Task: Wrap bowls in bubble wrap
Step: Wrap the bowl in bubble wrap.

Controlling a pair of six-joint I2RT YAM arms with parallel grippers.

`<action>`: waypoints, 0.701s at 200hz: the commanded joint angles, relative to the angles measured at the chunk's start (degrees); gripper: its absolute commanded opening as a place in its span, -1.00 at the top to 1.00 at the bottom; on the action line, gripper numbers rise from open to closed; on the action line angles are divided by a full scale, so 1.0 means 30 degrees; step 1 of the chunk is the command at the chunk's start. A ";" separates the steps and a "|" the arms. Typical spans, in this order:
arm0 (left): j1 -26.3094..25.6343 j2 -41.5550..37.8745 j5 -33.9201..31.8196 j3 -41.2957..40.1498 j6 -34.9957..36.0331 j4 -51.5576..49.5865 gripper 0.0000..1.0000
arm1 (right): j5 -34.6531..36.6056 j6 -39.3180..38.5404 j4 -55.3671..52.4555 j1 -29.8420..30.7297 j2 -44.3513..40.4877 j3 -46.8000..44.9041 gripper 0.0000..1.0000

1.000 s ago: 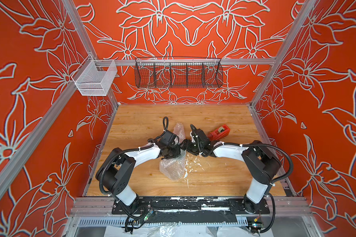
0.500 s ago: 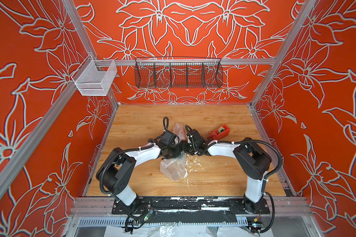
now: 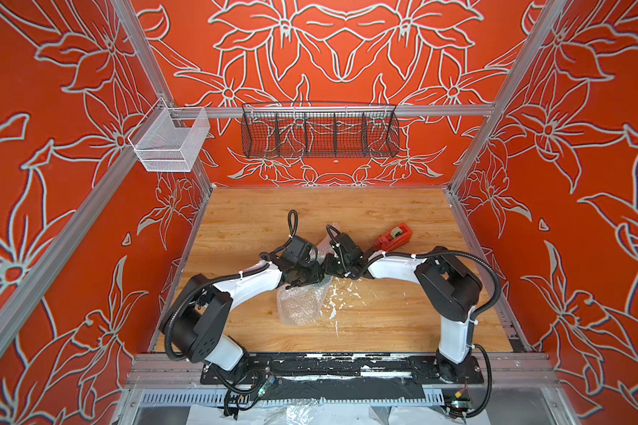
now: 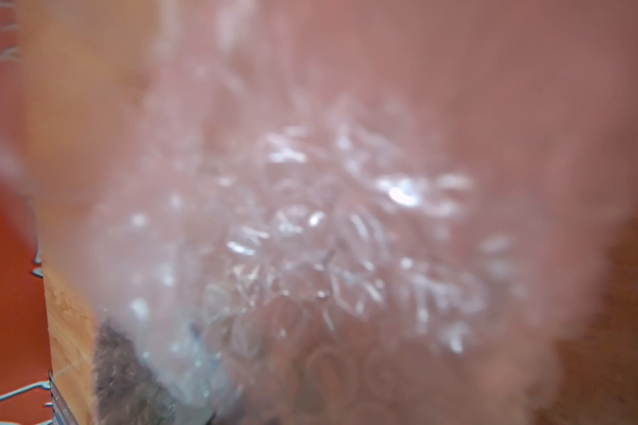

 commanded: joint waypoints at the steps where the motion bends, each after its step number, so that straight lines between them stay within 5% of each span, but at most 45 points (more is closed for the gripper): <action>1: -0.0256 -0.1327 -0.0093 -0.0195 0.0017 0.0692 0.01 | 0.1147 -0.0373 -0.1909 0.0626 0.0924 0.0105 0.33; 67: -0.0187 -0.5393 -0.2538 -0.1326 -0.0102 -0.1699 -0.17 | 0.2054 -0.0887 -0.3349 0.0739 0.1026 0.1631 0.47; 104: 0.0634 -0.9344 -0.4552 -0.2572 -0.0492 -0.4869 -0.49 | 0.2742 -0.1276 -0.3936 0.0698 0.1087 0.2331 0.52; 140: 0.1676 -1.3890 -0.4366 -0.5095 -0.1073 -0.6056 -0.57 | 0.2307 -0.1830 -0.4342 0.0371 0.1676 0.3308 0.56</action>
